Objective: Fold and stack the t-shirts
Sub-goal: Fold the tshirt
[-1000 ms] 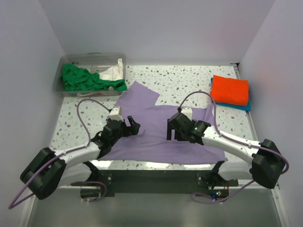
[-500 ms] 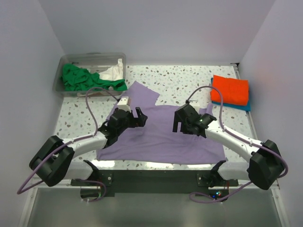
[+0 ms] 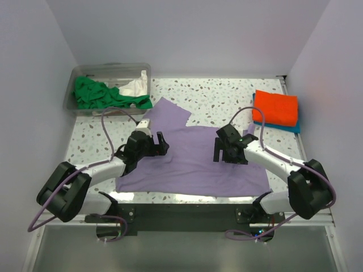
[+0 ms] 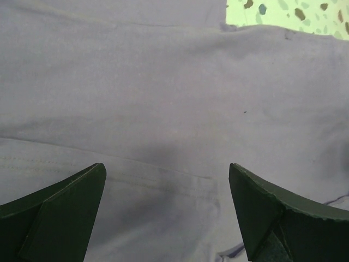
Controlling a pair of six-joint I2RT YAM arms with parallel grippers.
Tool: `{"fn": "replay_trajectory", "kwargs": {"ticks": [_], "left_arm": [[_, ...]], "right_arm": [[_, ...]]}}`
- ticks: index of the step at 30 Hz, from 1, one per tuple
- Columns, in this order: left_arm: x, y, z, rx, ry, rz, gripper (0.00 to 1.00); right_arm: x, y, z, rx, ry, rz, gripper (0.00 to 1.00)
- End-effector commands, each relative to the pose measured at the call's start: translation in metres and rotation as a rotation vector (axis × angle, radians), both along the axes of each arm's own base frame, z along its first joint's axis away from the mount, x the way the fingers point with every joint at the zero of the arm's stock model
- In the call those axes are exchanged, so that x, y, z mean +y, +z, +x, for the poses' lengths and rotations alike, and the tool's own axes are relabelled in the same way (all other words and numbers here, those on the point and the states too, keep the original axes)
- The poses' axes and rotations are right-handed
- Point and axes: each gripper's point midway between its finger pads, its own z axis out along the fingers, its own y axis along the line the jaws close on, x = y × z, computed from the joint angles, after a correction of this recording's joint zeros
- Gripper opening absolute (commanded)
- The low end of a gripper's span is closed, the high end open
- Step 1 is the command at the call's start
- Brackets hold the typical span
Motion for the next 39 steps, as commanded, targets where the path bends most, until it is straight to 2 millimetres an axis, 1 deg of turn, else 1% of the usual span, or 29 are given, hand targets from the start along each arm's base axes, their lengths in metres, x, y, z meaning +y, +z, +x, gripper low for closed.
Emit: {"fn": "replay_trajectory", "kwargs": {"ticks": [1, 2, 3, 5, 7, 9, 10, 12, 13, 14, 15, 16, 18, 21, 23, 25, 26, 28, 29, 30, 31, 32, 33, 34, 35, 36, 37, 38, 39], "left_arm": [[0.000, -0.010, 0.000, 0.043, -0.040, 0.018, 1.00], [-0.003, -0.010, 0.001, 0.054, -0.055, 0.014, 0.99], [-0.001, -0.017, -0.001, 0.075, -0.060, 0.036, 1.00], [0.002, -0.024, 0.000, 0.098, -0.059, 0.055, 0.99], [0.006, -0.039, -0.007, 0.160, -0.060, 0.088, 0.99], [0.009, -0.046, -0.011, 0.200, -0.057, 0.105, 0.98], [0.012, -0.053, -0.018, 0.243, -0.051, 0.119, 0.98], [0.016, -0.052, -0.020, 0.276, -0.029, 0.135, 0.98], [0.025, -0.062, -0.038, 0.378, -0.015, 0.173, 0.98], [0.029, -0.059, -0.032, 0.391, 0.007, 0.203, 0.98], [0.031, -0.061, -0.037, 0.423, 0.009, 0.221, 0.98], [0.036, -0.064, -0.046, 0.470, 0.009, 0.243, 0.98], [0.036, -0.064, -0.053, 0.499, -0.006, 0.241, 0.98], [0.041, -0.065, -0.064, 0.541, -0.008, 0.265, 0.98], [0.043, -0.065, -0.075, 0.583, -0.025, 0.269, 0.98], [0.042, -0.062, -0.076, 0.582, -0.046, 0.278, 0.98], [0.040, -0.058, -0.073, 0.569, -0.061, 0.273, 0.98], [0.034, -0.049, -0.069, 0.547, -0.107, 0.265, 0.98], [0.028, -0.037, -0.059, 0.515, -0.115, 0.251, 0.98], [0.024, -0.028, -0.054, 0.492, -0.125, 0.240, 0.98], [0.021, -0.020, -0.049, 0.474, -0.136, 0.238, 0.98], [0.013, -0.001, -0.034, 0.423, -0.141, 0.217, 0.98], [0.009, 0.010, -0.027, 0.395, -0.151, 0.208, 0.98], [0.005, 0.021, -0.019, 0.365, -0.156, 0.199, 0.98], [-0.003, 0.044, -0.003, 0.305, -0.160, 0.178, 0.98], [-0.007, 0.052, 0.004, 0.283, -0.163, 0.176, 0.98], [-0.010, 0.062, 0.012, 0.254, -0.169, 0.175, 0.98], [-0.016, 0.080, 0.024, 0.212, -0.170, 0.162, 0.98], [-0.018, 0.085, 0.030, 0.195, -0.171, 0.162, 0.98]], "right_arm": [[-0.002, -0.016, 0.001, 0.029, 0.021, -0.015, 0.99], [-0.001, -0.019, 0.002, 0.032, 0.020, -0.015, 0.99], [-0.003, -0.024, 0.000, 0.042, 0.016, -0.023, 0.99], [-0.004, -0.033, 0.000, 0.058, 0.009, -0.033, 0.99], [-0.007, -0.045, -0.006, 0.084, 0.014, -0.039, 0.99], [-0.010, -0.056, -0.014, 0.130, 0.016, -0.056, 0.98], [-0.011, -0.059, -0.018, 0.148, 0.012, -0.064, 0.98], [-0.018, -0.065, -0.031, 0.203, 0.008, -0.088, 0.98], [-0.019, -0.067, -0.036, 0.225, -0.002, -0.089, 0.98], [-0.022, -0.066, -0.041, 0.243, -0.009, -0.093, 0.98], [-0.019, -0.068, -0.047, 0.263, -0.004, -0.073, 0.98], [-0.014, -0.068, -0.051, 0.282, -0.007, -0.042, 0.98], [-0.014, -0.063, -0.061, 0.329, -0.022, -0.037, 0.98], [-0.010, -0.060, -0.076, 0.402, -0.038, -0.006, 0.98], [-0.006, -0.058, -0.084, 0.438, -0.049, 0.018, 0.98], [-0.005, -0.056, -0.087, 0.451, -0.056, 0.029, 0.98], [-0.004, -0.054, -0.088, 0.452, -0.062, 0.032, 0.98], [-0.002, -0.044, -0.082, 0.443, -0.060, 0.032, 0.98], [-0.001, -0.037, -0.077, 0.427, -0.055, 0.032, 0.98], [0.001, -0.023, -0.066, 0.395, -0.051, 0.022, 0.98], [0.001, -0.014, -0.057, 0.367, -0.052, 0.012, 0.98], [0.001, -0.003, -0.048, 0.334, -0.040, 0.000, 0.98], [0.004, 0.019, -0.033, 0.286, -0.037, 0.000, 0.99], [-0.003, 0.031, -0.021, 0.239, -0.036, -0.045, 0.99], [-0.006, 0.041, -0.010, 0.210, -0.047, -0.055, 0.99], [-0.007, 0.057, 0.004, 0.161, -0.051, -0.056, 0.99], [-0.013, 0.064, 0.015, 0.130, -0.051, -0.081, 0.99], [-0.023, 0.069, 0.025, 0.106, -0.078, -0.089, 0.99], [-0.026, 0.072, 0.039, 0.070, -0.089, -0.084, 0.98]]}}
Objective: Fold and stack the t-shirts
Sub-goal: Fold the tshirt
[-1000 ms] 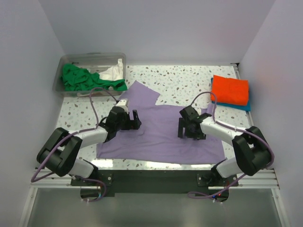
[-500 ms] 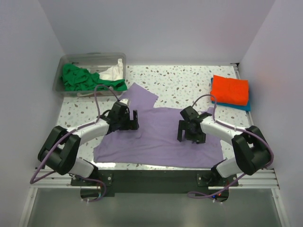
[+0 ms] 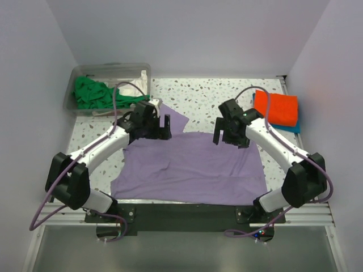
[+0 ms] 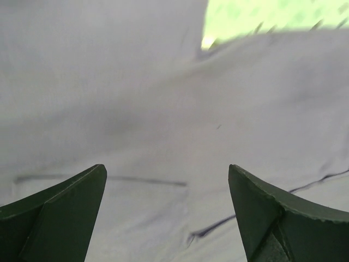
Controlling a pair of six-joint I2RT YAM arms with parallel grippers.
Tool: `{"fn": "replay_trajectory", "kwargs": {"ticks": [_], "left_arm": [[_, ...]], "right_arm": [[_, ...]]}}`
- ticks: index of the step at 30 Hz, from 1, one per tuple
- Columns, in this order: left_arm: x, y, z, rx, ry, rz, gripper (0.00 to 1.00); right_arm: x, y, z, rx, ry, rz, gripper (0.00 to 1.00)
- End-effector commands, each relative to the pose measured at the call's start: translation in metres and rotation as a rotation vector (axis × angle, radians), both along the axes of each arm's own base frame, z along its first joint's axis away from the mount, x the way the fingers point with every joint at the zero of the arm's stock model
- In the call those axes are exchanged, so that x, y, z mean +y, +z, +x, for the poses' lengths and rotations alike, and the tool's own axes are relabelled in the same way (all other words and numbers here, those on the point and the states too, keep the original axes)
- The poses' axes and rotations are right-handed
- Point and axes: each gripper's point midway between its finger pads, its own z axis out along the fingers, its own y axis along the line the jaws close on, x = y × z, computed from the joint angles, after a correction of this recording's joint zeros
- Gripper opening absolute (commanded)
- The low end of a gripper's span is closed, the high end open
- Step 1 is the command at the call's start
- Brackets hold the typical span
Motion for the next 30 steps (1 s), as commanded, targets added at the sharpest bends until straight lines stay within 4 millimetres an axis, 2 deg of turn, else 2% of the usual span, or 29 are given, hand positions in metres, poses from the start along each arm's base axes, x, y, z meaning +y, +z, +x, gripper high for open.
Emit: {"fn": "replay_trajectory", "kwargs": {"ticks": [1, 2, 5, 8, 10, 12, 13, 15, 16, 19, 30], "left_arm": [[-0.014, 0.049, 0.031, -0.129, -0.047, -0.039, 0.98], [-0.017, 0.055, 0.037, -0.146, -0.046, -0.046, 0.98], [-0.022, 0.062, 0.045, -0.179, -0.046, -0.064, 0.98], [-0.023, 0.065, 0.051, -0.196, -0.035, -0.079, 0.98], [-0.022, 0.069, 0.055, -0.210, -0.025, -0.082, 0.98], [-0.020, 0.069, 0.057, -0.211, -0.012, -0.079, 0.98], [-0.019, 0.069, 0.058, -0.212, -0.008, -0.079, 0.98], [-0.017, 0.067, 0.059, -0.209, -0.005, -0.075, 0.98], [-0.016, 0.066, 0.060, -0.207, -0.005, -0.073, 0.98], [-0.014, 0.065, 0.062, -0.208, 0.004, -0.068, 0.99], [-0.012, 0.059, 0.073, -0.202, 0.024, -0.065, 0.99]], "right_arm": [[-0.043, 0.018, 0.028, -0.064, -0.035, -0.127, 0.97], [-0.057, 0.019, 0.042, -0.091, -0.084, -0.122, 0.96], [-0.083, 0.016, 0.070, -0.137, -0.147, -0.108, 0.86], [-0.108, 0.009, 0.089, -0.169, -0.205, -0.107, 0.77], [-0.130, 0.002, 0.094, -0.164, -0.250, -0.117, 0.76], [-0.140, -0.003, 0.102, -0.181, -0.270, -0.106, 0.72], [-0.151, -0.007, 0.103, -0.173, -0.292, -0.110, 0.71], [-0.155, -0.013, 0.109, -0.183, -0.299, -0.104, 0.67], [-0.166, -0.015, 0.110, -0.177, -0.324, -0.106, 0.66], [-0.165, -0.027, 0.116, -0.173, -0.317, -0.094, 0.61], [-0.170, -0.068, 0.115, -0.096, -0.335, -0.130, 0.52]]}}
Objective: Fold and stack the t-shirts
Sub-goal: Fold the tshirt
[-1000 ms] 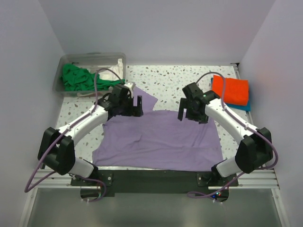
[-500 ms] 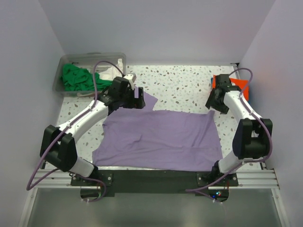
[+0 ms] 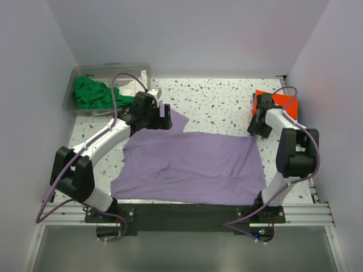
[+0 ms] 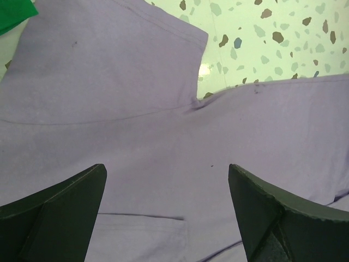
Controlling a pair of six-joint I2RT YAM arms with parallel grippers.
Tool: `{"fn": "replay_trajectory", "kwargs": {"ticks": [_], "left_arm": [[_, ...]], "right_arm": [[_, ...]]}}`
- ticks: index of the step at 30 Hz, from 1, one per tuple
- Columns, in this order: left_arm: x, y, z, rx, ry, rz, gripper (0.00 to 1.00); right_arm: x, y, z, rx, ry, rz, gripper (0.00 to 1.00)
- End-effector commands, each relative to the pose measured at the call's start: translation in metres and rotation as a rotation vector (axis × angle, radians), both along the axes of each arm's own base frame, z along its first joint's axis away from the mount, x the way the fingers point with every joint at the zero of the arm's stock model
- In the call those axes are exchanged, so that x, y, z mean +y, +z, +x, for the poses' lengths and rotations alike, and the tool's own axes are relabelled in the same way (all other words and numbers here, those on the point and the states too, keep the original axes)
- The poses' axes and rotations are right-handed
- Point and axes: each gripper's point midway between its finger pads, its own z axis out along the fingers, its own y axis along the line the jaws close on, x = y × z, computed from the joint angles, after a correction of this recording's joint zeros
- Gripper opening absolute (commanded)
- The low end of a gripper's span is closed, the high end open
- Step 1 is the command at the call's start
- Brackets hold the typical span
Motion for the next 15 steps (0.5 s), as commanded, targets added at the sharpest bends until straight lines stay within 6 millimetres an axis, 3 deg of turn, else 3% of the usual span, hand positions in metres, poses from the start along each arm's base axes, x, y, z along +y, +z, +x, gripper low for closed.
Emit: {"fn": "replay_trajectory", "kwargs": {"ticks": [1, 11, 15], "left_arm": [[-0.003, 0.018, 0.022, -0.072, 0.001, -0.018, 0.99], [-0.008, 0.012, 0.048, -0.075, -0.019, -0.009, 0.98], [-0.011, 0.017, 0.067, -0.102, -0.027, 0.007, 0.98]], "right_arm": [[-0.002, -0.004, 0.008, -0.024, 0.003, -0.016, 0.52], [-0.002, -0.026, 0.014, 0.004, 0.006, -0.010, 0.43], [-0.003, -0.030, 0.014, 0.018, 0.007, -0.019, 0.33]]}}
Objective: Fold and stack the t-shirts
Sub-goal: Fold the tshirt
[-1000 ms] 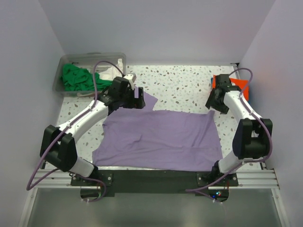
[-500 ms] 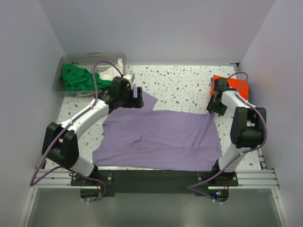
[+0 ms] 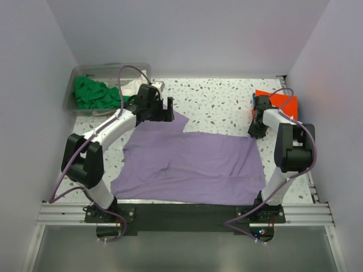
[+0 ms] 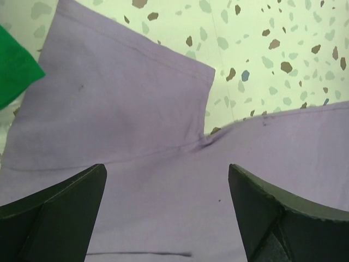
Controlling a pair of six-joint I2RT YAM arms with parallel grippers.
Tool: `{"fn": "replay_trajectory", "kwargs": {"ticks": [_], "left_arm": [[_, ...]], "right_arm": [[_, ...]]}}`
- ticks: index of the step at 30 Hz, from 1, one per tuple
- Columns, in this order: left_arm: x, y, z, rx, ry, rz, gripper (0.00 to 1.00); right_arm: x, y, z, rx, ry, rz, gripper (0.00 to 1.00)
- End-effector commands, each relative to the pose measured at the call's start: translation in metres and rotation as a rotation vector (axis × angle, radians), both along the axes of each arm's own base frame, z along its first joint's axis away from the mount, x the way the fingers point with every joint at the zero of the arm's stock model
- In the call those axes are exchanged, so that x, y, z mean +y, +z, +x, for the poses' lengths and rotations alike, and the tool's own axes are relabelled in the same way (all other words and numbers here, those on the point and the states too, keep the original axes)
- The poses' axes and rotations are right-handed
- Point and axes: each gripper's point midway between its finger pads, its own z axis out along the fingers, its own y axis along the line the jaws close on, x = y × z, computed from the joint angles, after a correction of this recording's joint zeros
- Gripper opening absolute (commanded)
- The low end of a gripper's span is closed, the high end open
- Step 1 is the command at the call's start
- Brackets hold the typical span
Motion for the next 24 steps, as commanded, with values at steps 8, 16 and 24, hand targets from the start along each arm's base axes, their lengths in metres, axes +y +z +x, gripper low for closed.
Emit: {"fn": "replay_trajectory", "kwargs": {"ticks": [8, 16, 24], "left_arm": [[0.014, 0.002, 0.094, -0.142, 0.056, 0.093, 0.95], [0.014, -0.031, 0.158, -0.186, 0.086, 0.159, 0.83], [0.015, -0.057, 0.197, -0.225, 0.092, 0.205, 0.79]], "right_arm": [[-0.019, 0.007, -0.003, 0.043, -0.016, -0.109, 0.13], [-0.034, 0.028, -0.023, 0.068, -0.042, -0.182, 0.08], [-0.035, 0.024, -0.040, 0.123, -0.047, -0.178, 0.00]]}}
